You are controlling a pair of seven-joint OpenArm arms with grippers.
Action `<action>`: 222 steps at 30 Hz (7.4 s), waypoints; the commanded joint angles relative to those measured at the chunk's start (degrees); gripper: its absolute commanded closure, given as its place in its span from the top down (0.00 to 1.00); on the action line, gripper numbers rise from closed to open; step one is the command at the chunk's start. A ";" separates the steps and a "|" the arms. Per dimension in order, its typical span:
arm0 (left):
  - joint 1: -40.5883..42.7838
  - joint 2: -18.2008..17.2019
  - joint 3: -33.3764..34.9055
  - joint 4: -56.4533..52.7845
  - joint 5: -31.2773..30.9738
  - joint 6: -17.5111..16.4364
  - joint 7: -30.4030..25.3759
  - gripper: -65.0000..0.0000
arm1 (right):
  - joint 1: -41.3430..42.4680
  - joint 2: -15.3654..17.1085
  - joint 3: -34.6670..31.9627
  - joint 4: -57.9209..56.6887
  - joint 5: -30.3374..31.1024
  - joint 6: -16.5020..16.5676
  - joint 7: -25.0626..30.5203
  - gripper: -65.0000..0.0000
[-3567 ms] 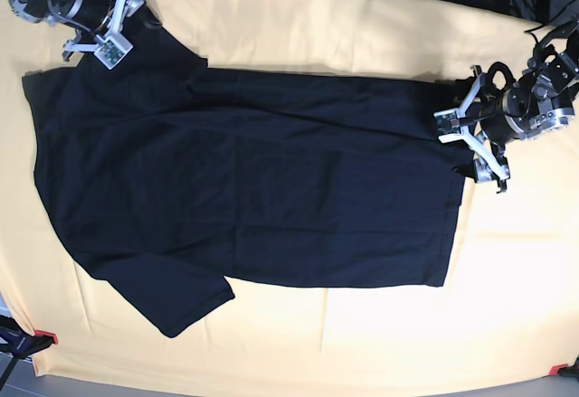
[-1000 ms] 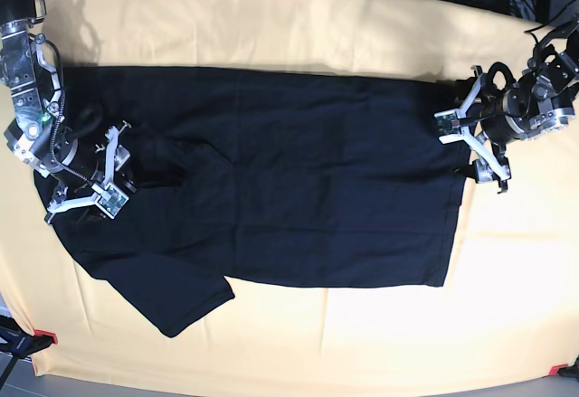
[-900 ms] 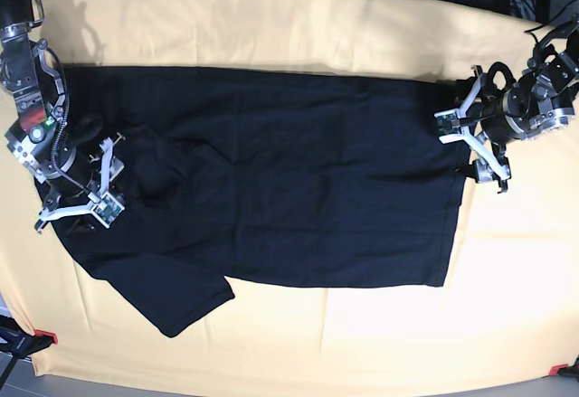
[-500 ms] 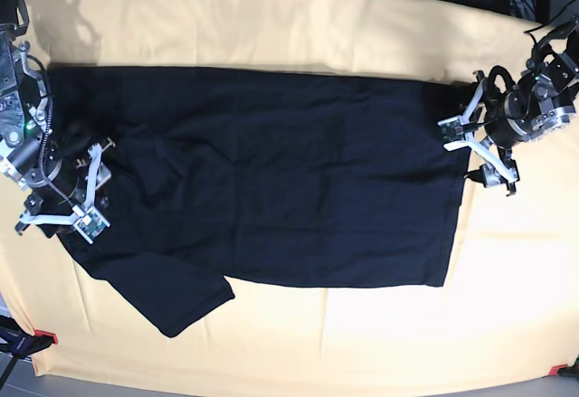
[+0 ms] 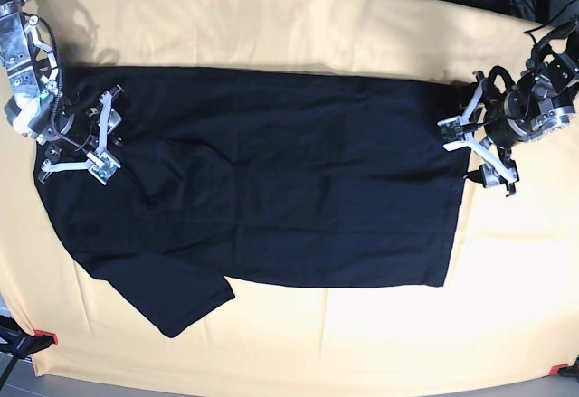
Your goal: Fold the T-shirt properly
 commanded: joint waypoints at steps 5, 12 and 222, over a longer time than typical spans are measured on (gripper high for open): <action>-0.79 -1.29 -0.74 0.52 0.17 0.90 -0.42 0.75 | 1.11 1.22 0.68 0.07 -0.20 -0.87 0.57 0.55; -0.79 -1.29 -0.74 0.52 0.17 0.90 -0.59 0.75 | 4.33 1.25 0.70 0.07 -0.48 -0.20 0.81 0.51; 9.70 -9.11 -0.74 13.31 -2.40 -22.45 3.10 0.00 | -18.34 8.00 20.96 6.99 30.97 11.63 -37.24 0.00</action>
